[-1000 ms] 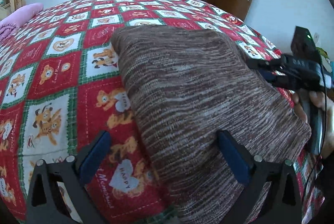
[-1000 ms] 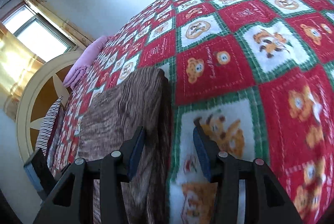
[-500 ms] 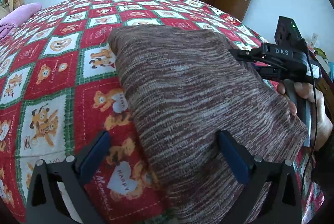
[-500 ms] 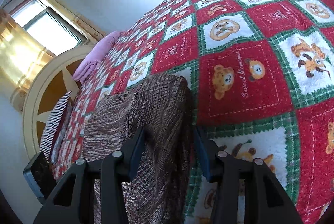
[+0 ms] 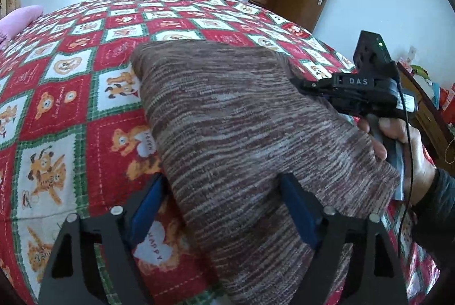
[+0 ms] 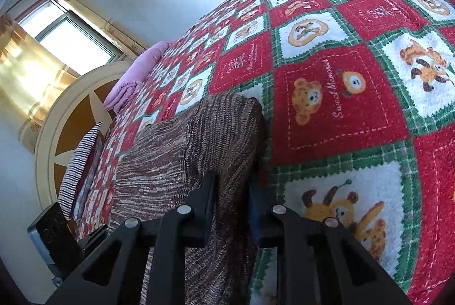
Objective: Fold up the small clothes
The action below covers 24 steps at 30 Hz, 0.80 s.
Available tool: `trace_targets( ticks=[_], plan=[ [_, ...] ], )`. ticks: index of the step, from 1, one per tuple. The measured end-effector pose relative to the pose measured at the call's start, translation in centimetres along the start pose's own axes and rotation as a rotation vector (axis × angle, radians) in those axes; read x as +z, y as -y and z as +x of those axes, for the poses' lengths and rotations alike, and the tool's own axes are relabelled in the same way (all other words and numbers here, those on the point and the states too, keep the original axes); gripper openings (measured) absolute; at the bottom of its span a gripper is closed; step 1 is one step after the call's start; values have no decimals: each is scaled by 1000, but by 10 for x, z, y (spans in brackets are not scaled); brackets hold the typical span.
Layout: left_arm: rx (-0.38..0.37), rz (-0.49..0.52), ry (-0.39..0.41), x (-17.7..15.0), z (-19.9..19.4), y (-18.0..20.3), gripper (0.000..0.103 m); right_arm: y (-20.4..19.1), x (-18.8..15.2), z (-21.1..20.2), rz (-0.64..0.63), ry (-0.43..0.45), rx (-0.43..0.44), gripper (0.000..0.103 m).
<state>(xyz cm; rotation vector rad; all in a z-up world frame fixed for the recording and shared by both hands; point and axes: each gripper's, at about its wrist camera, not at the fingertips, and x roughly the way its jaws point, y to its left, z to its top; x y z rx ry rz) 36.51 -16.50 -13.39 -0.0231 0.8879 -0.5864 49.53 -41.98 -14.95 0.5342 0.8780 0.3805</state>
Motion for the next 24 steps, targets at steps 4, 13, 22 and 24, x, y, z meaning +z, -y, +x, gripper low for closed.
trace_targets(
  ticks=[4,13,22,24],
  plan=[
    [6,12,-8,1,0,3,78,1,2,3,7,-13,-7,21],
    [47,24,-43,10,-13,10,36,-21,-4,-16,-20,50,-61,14],
    [87,58,0,9,-49,25,33,-57,-18,-52,-42,126,-12,12],
    [87,65,10,8,-59,28,33,-64,-21,-58,-44,132,-6,12]
  ],
)
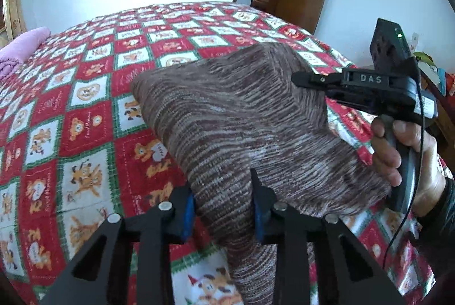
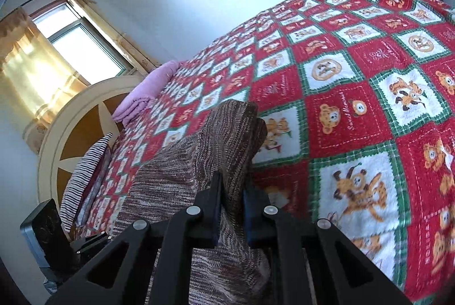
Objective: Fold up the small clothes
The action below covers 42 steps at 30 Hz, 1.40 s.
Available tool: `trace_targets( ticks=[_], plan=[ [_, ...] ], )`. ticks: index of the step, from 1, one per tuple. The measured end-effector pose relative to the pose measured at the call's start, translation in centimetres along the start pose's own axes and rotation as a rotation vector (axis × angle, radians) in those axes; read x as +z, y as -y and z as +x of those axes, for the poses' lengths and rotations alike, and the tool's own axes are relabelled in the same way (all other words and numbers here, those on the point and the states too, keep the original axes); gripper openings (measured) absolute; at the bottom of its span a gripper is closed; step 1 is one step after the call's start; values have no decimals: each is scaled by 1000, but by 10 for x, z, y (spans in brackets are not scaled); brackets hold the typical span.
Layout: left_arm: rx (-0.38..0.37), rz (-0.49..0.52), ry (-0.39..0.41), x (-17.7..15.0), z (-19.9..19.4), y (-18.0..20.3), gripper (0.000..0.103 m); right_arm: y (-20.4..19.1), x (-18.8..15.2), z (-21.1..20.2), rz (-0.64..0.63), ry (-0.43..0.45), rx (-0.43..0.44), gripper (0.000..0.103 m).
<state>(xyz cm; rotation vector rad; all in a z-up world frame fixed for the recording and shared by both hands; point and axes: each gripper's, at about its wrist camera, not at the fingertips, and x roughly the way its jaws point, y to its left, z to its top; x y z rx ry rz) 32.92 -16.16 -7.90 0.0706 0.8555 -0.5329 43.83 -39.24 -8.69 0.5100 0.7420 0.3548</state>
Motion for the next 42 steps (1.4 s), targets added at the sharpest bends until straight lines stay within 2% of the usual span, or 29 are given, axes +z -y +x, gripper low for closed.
trace_targets(
  ticks=[10,15,20,26,32,38,40,42],
  plan=[
    [18,9,50,-18,-53,-5,33,-43,-19,-20,-33,23,64,12],
    [36,3,70,-33,-78,-13,33,-69,-32,-18,-57,6,106,12],
    [64,-20,76,-51,-99,-28,33,-94,-47,-12,-77,-11,145,11],
    [94,-51,97,-75,-126,-45,32,-124,-64,0,-98,-35,202,4],
    [109,-95,89,-96,-142,-62,32,-156,-76,17,-117,-71,264,4],
    [124,-121,63,-117,-142,-81,32,-173,-91,38,-150,-124,242,5],
    [121,-133,47,-123,-138,-87,32,-164,-90,45,-127,-165,178,12],
    [122,-137,39,-131,-134,-89,32,-150,-89,51,-101,-208,114,47]
  ],
)
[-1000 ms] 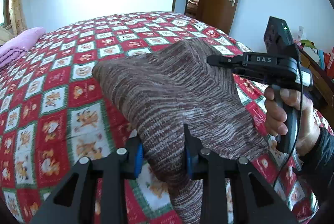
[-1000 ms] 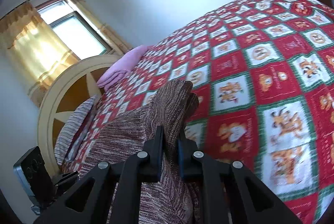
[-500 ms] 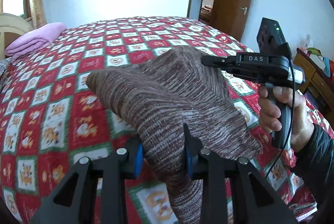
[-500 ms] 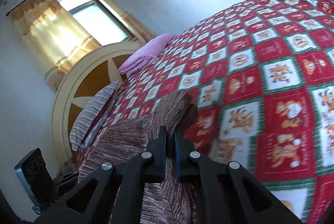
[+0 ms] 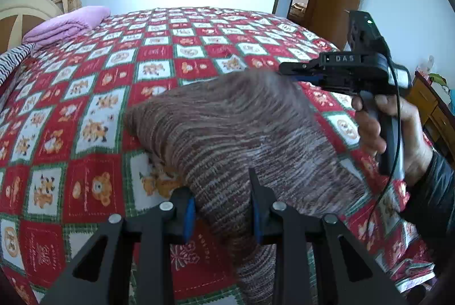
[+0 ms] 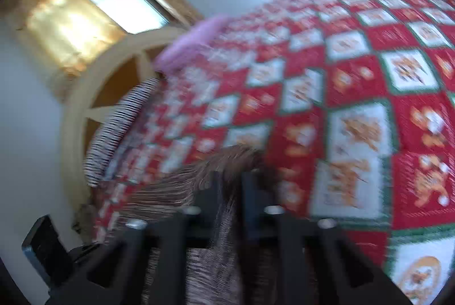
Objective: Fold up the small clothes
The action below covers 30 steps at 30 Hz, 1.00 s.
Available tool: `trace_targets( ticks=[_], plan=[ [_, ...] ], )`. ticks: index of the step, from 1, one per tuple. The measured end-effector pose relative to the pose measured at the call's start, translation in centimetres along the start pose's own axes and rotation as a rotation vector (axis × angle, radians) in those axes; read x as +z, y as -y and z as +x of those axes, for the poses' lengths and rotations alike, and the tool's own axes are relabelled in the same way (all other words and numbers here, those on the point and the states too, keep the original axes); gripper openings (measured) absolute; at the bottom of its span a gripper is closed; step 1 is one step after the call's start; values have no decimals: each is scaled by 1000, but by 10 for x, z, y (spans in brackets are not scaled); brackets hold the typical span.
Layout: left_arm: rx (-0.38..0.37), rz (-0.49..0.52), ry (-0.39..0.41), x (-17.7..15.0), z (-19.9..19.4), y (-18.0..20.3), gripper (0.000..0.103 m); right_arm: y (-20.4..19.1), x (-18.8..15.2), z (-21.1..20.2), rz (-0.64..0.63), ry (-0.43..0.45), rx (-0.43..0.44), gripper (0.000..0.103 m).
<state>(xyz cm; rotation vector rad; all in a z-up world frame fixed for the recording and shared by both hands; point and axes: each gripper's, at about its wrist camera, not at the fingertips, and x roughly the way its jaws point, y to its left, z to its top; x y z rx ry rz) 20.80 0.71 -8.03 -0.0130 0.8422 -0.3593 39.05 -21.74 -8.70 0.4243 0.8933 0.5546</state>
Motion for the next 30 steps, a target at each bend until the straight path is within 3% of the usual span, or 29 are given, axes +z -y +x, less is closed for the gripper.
trace_targets(
  ticks=[1,7,11,14,16,22,30],
  plan=[
    [1,-6,-8,-5,4,-2,32,6,0,1,13,-2,-1,52],
    [-7,-43,-33,-23,18,-14,32,24,-15,16,19,-72,31,54],
    [-6,-40,-31,-26,21,-13,32,27,-28,43,25,-169,76,55],
    [-11,-46,-35,-27,23,-15,32,22,-37,57,-31,-186,42,53],
    [-11,-43,-32,-28,21,-15,32,17,-38,60,-49,-202,56,17],
    [-14,-43,-11,-21,3,-18,32,0,-35,49,-59,-160,97,15],
    [58,-39,50,-14,-38,-37,32,-52,-21,49,-125,-119,167,13]
  ],
)
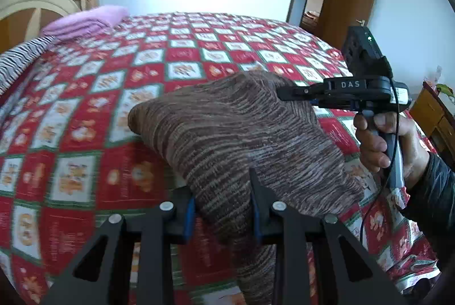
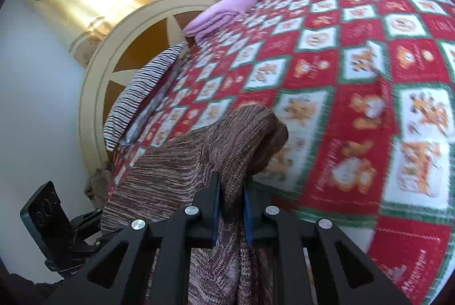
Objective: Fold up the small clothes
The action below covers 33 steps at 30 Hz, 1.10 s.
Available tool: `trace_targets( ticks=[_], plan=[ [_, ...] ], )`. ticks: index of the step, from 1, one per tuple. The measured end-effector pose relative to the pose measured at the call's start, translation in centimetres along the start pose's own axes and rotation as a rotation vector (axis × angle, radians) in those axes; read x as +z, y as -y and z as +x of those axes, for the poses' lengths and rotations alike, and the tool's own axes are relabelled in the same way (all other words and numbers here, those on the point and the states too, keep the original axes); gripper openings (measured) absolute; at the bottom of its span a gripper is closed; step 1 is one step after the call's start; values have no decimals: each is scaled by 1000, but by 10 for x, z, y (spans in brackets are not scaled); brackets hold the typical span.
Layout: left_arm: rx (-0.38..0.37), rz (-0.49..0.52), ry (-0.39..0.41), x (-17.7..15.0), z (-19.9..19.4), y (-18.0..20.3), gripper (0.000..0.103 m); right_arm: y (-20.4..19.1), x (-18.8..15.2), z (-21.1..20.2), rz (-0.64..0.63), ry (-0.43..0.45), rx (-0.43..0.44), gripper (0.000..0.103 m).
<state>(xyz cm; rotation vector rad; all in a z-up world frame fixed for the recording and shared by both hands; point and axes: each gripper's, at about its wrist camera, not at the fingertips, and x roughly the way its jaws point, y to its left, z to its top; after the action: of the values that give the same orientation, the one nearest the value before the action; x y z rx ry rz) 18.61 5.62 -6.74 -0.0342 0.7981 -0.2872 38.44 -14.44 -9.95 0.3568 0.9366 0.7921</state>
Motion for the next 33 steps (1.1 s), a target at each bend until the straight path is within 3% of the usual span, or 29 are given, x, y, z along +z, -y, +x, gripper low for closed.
trace_targets(
  ticks=[13,19,21,23,25,28,30,32,33],
  plan=[
    [139,-98,39,-28,-39,-68,32,-75,22,86,-84,-78,96,13],
    [184,-152,-43,-59,-17,-97,34,-95,15,142,-127,-161,58,13],
    [197,-175,-82,-70,-3,-106,39,-94,11,154,-135,-173,27,13],
    [231,-195,-82,-77,4,-111,61,-88,8,164,-122,-183,-8,13],
    [274,-203,-63,-76,1,-113,76,-80,6,169,-110,-199,-34,16],
    [268,-208,-30,-69,-9,-115,76,-75,1,164,-138,-182,-113,33],
    [290,-205,37,-64,-22,-114,76,-72,1,150,-122,-159,-130,33],
    [339,-196,96,-57,-30,-117,88,-76,-2,126,-117,-118,-115,43],
    [379,-185,109,-53,-30,-120,92,-80,-6,116,-126,-108,-112,52]
  ],
)
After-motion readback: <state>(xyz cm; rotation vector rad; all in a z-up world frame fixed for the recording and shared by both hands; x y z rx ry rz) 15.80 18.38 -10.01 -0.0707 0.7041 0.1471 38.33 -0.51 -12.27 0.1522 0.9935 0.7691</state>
